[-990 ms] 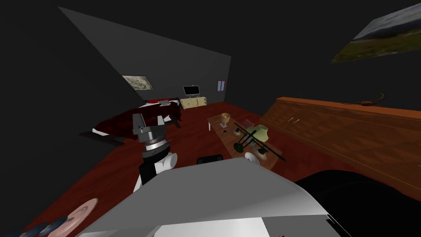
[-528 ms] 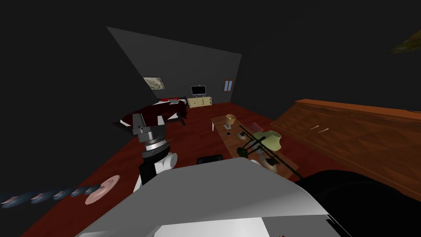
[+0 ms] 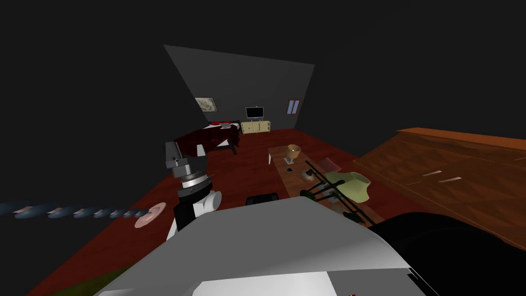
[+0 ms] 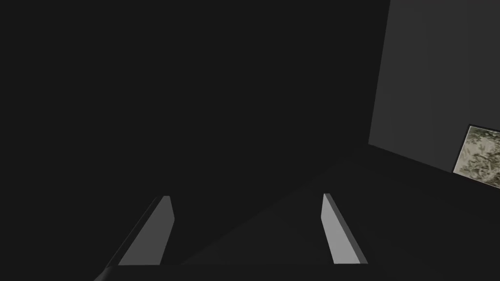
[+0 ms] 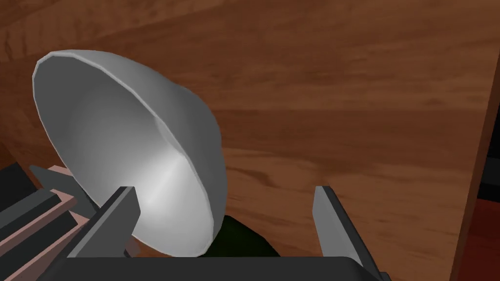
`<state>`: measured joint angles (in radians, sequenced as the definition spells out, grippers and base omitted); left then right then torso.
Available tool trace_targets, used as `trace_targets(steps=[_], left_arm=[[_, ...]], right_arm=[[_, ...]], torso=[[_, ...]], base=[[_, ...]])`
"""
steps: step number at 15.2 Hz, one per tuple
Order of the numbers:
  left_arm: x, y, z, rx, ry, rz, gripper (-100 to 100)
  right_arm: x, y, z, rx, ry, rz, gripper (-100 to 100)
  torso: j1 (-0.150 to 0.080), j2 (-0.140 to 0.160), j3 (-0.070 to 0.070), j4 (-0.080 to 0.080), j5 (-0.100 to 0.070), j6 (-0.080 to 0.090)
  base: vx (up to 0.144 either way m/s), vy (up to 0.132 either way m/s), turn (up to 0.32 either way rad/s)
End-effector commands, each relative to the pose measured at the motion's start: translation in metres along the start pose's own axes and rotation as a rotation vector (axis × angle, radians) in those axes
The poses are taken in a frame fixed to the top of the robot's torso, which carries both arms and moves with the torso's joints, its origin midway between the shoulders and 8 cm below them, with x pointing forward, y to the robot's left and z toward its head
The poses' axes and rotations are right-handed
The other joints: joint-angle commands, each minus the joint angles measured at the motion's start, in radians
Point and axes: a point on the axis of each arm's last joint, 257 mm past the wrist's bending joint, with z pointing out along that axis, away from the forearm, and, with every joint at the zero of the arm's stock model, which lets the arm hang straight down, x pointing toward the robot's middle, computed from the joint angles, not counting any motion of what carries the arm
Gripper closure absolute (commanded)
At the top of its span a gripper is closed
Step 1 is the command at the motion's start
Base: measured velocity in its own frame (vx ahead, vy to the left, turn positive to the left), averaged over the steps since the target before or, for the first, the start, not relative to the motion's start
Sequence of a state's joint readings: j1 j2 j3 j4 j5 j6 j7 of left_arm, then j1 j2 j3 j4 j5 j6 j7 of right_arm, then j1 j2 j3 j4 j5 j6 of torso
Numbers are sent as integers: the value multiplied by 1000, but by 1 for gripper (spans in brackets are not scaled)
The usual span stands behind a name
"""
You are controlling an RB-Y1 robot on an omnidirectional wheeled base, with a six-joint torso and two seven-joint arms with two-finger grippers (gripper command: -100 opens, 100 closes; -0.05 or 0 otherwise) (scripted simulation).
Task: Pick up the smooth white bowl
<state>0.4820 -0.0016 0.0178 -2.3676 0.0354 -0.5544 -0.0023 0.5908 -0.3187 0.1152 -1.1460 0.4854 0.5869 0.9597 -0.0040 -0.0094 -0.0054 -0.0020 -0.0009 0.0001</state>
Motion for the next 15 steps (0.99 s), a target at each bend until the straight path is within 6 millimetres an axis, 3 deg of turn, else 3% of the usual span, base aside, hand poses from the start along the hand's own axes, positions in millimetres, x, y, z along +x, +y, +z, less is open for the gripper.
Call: trace_targets(steps=[1, 2, 3, 15], left_arm=[[0, 0, 0, 0, 0, 0, 0], [0, 0, 0, 0, 0, 0, 0], [0, 0, 0, 0, 0, 0, 0], [0, 0, 0, 0, 0, 0, 0]], right_arm=[[15, -2, 2, 14, 37, -31, -100], [28, -4, 3, 23, 70, -58, -100], [15, -1, 3, 14, 40, -33, -100], [5, 1, 22, 22, 50, -4, -100]], torso=[[0, 0, 0, 0, 0, 0], [0, 0, 0, 0, 0, 0], [0, 0, 0, 0, 0, 0], [3, 5, 3, 1, 1, 0]], base=[[26, -38, 136], [31, -32, 133], [20, -22, 58], [-44, -5, 48]])
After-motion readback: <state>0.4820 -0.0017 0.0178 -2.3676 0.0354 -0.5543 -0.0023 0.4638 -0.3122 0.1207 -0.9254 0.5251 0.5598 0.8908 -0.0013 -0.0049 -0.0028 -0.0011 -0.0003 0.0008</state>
